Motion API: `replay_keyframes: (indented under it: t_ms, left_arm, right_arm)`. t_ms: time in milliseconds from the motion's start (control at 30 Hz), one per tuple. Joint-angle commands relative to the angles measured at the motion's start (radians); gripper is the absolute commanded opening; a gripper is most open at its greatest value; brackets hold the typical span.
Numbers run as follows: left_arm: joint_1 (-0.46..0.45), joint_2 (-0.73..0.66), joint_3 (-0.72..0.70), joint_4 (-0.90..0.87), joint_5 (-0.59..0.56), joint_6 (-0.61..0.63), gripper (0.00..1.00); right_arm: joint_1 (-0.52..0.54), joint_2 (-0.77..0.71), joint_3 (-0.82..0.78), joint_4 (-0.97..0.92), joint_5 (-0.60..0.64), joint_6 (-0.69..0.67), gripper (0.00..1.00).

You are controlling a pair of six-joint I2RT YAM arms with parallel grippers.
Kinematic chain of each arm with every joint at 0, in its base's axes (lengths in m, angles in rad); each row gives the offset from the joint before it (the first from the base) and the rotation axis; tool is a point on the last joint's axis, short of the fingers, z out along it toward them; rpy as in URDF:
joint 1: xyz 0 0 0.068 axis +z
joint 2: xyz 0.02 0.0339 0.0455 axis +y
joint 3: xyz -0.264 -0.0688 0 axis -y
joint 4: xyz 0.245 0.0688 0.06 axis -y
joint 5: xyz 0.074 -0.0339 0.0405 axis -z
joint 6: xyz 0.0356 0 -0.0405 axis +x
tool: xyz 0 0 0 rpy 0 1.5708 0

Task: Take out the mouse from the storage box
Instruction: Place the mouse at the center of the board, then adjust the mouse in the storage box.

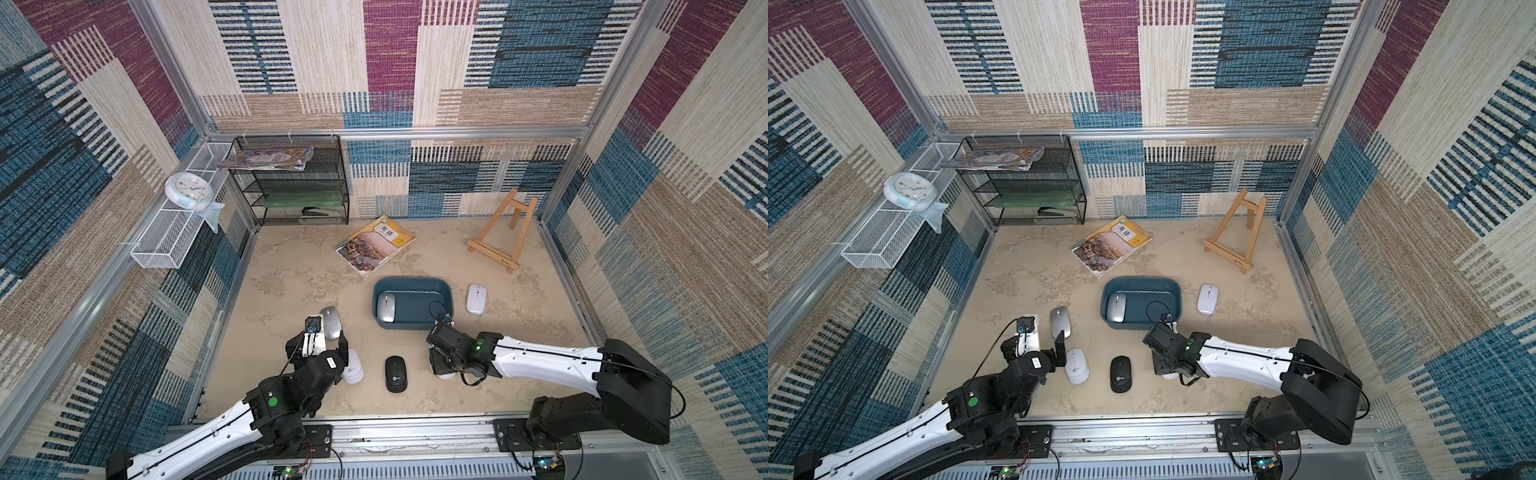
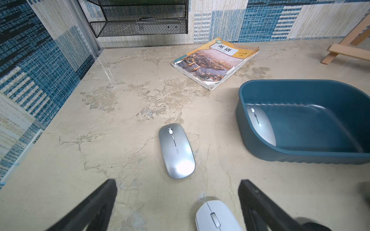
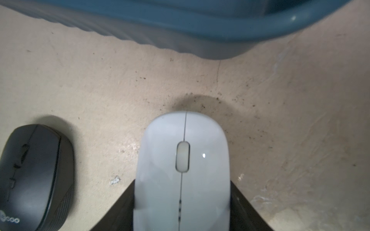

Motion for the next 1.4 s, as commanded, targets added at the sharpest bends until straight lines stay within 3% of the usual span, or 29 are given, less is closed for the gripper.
replay_keyframes:
  t_ms: [0,133,333,600,767,1100,1367]
  left_arm:
    - [0.001,0.001,0.006,0.03,-0.019,-0.004,0.99]
    - [0.001,0.001,0.005,0.03,-0.02,-0.006,0.99]
    - [0.0,0.017,0.009,0.035,-0.02,-0.006,0.99]
    - [0.002,0.066,0.01,0.076,0.002,0.024,0.99]
    - [0.003,0.187,0.063,0.067,0.029,0.034,0.99]
    - [0.048,0.491,0.335,0.034,0.204,-0.003,0.99]
    - [0.107,0.899,0.727,-0.231,0.358,-0.045,0.99]
  right_arm:
    - [0.001,0.005,-0.002,0.027,0.014,0.009,0.46]
    - [0.001,0.02,0.007,0.012,0.027,0.015,0.63]
    - [0.001,0.003,0.013,-0.008,0.059,0.018,0.76]
    - [0.001,-0.065,0.059,-0.068,0.131,-0.028,0.77]
    - [0.001,-0.16,0.079,-0.11,0.297,-0.056,0.77]
    - [-0.009,-0.243,-0.003,0.044,0.681,-0.223,0.84]
    - [-0.062,-0.216,-0.062,0.187,0.689,-0.256,0.86]
